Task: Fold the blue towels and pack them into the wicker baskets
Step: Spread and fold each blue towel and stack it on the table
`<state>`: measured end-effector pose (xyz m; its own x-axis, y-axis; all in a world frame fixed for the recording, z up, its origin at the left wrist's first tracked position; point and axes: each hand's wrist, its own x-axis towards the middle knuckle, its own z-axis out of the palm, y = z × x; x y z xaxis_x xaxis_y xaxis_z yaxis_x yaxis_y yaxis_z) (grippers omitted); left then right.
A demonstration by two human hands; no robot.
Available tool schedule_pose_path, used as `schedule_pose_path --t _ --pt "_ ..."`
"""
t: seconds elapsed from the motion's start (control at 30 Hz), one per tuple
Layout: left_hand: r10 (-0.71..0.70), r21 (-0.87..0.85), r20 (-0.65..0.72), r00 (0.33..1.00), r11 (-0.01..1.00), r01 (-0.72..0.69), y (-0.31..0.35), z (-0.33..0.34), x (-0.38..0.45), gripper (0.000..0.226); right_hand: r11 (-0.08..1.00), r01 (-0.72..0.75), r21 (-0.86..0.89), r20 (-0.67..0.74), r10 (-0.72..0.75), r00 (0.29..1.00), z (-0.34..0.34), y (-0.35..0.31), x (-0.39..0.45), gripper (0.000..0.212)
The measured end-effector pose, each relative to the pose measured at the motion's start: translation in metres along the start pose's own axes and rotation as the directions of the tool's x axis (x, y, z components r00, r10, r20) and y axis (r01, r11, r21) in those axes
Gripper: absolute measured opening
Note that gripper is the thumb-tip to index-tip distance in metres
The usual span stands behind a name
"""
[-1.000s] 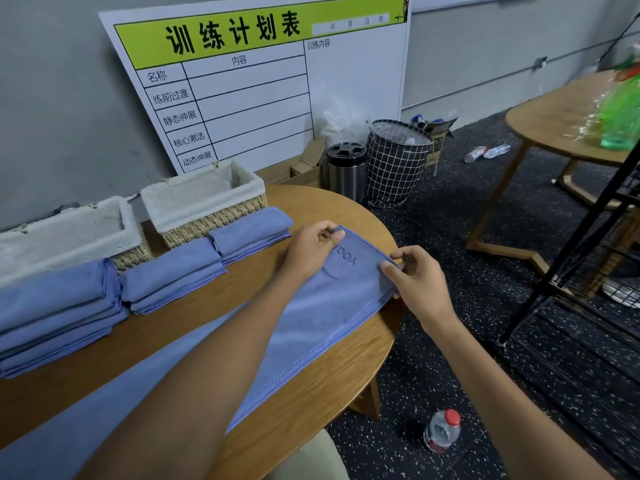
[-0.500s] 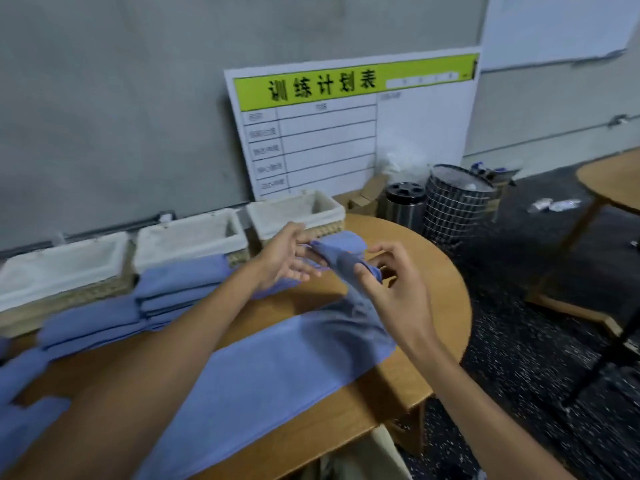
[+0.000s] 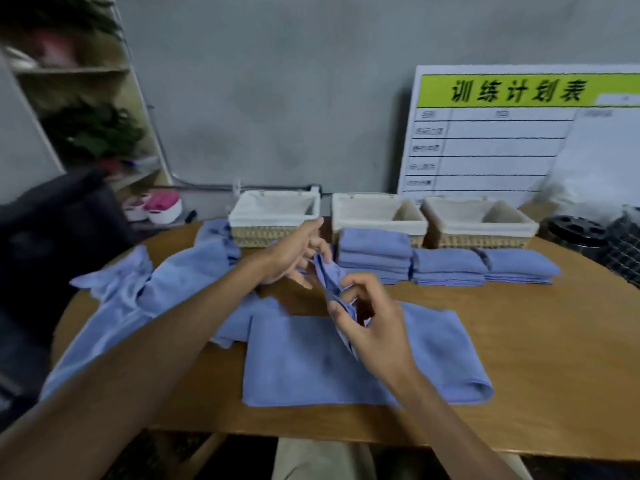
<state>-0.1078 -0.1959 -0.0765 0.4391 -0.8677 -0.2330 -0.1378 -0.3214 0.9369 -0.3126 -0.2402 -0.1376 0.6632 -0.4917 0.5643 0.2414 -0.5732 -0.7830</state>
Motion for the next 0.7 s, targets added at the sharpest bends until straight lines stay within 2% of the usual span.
schedule_pose_path --t 0.27,0.4,0.47,0.53,0.57,0.6,0.63,0.7 --pt "0.001 0.124 -0.062 0.998 0.992 0.007 -0.061 -0.054 -0.038 0.079 0.996 -0.032 0.083 0.202 0.015 0.979 0.062 0.002 -0.017 0.025" --pt "-0.012 0.327 -0.086 0.996 0.944 0.039 -0.078 -0.055 -0.055 0.071 0.999 -0.036 0.038 0.298 0.023 0.954 0.075 0.007 -0.027 0.026" --pt "0.065 0.585 -0.114 0.991 0.811 0.013 -0.089 -0.052 -0.06 0.067 0.998 -0.064 -0.005 0.433 0.059 0.9 0.08 0.008 -0.032 0.024" --pt "0.232 0.83 -0.131 0.964 0.557 -0.021 -0.099 -0.043 -0.064 0.065 0.997 -0.079 -0.011 0.549 0.072 0.833 0.081 0.006 -0.037 0.022" --pt "0.332 0.895 -0.145 0.932 0.446 -0.02 -0.102 -0.035 -0.065 0.061 0.997 -0.077 0.013 0.551 0.057 0.833 0.077 0.004 -0.037 0.019" --pt "0.419 0.921 -0.163 0.893 0.39 -0.015 -0.102 -0.023 -0.067 0.052 0.997 -0.066 0.047 0.507 0.034 0.861 0.07 0.002 -0.036 0.015" --pt "0.482 0.915 -0.183 0.857 0.403 -0.032 -0.101 -0.01 -0.068 0.04 0.997 -0.039 0.073 0.419 0.005 0.908 0.06 0.002 -0.032 0.013" --pt "0.526 0.843 -0.215 0.823 0.525 -0.116 -0.098 0.022 -0.068 0.017 1.0 0.003 0.026 0.176 -0.007 0.984 0.035 0.01 -0.019 0.017"
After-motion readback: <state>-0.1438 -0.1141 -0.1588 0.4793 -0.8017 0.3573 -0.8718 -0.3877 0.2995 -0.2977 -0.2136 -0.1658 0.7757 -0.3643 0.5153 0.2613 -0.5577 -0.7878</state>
